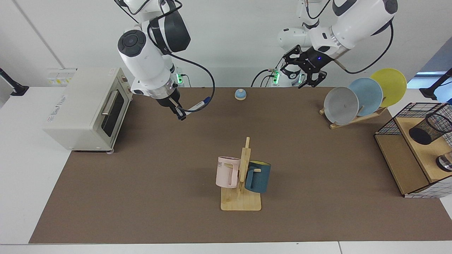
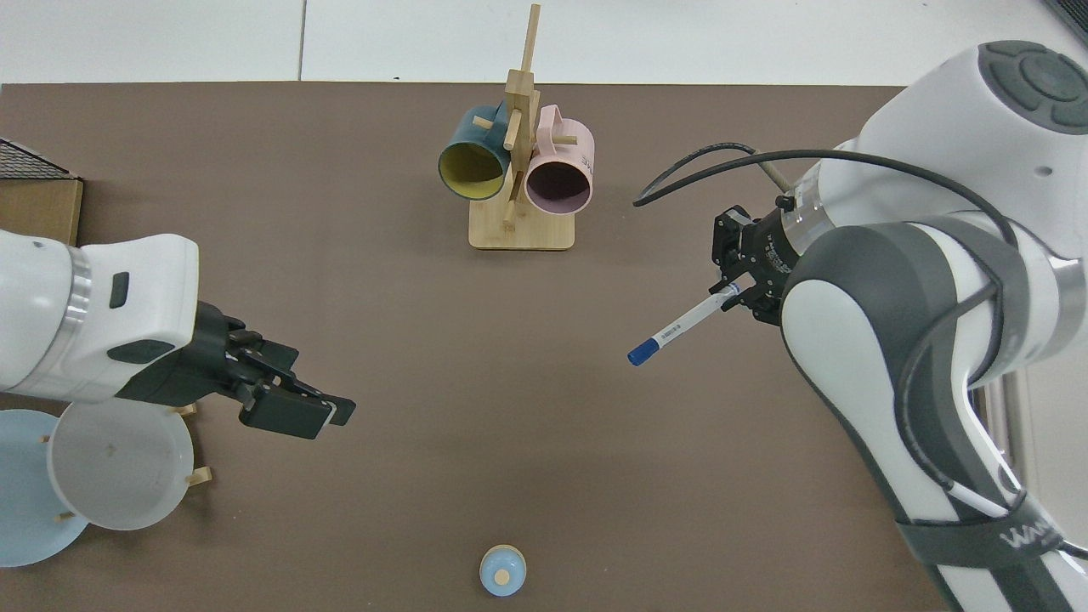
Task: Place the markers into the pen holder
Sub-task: 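Carry the marker toward the middle while the left gripper reaches in, then close the left gripper on the marker's free end near the right gripper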
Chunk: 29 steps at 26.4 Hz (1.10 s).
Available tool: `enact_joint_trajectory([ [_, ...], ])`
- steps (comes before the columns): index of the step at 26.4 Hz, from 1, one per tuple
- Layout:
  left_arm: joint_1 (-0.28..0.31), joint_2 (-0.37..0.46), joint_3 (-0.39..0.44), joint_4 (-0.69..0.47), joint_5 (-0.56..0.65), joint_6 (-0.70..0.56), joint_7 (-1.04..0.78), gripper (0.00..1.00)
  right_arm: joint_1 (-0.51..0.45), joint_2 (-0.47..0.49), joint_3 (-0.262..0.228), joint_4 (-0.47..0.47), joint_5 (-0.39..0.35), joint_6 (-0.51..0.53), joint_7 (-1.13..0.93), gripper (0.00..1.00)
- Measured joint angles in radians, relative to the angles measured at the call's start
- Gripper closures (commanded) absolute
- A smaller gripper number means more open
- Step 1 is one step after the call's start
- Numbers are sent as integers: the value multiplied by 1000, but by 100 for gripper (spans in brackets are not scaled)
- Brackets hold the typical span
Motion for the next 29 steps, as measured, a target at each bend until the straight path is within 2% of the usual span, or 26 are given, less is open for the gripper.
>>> enact_joint_trajectory([
  [7, -9, -28, -21, -187, -183, 85, 129, 0, 21, -4, 22, 27, 63, -27, 179, 100],
  [11, -56, -80, -46, -277, -287, 154, 142, 0, 43, -4, 23, 28, 72, -27, 246, 100],
  [15, -98, -119, -75, -309, -366, 219, 109, 0, 63, -4, 23, 28, 72, -27, 287, 100],
  [23, -108, -133, -138, -313, -407, 343, 99, 0, 93, -4, 23, 28, 71, -29, 299, 100],
  [29, -108, -133, -177, -313, -385, 395, 204, 0, 119, -4, 24, 28, 71, -59, 299, 100],
])
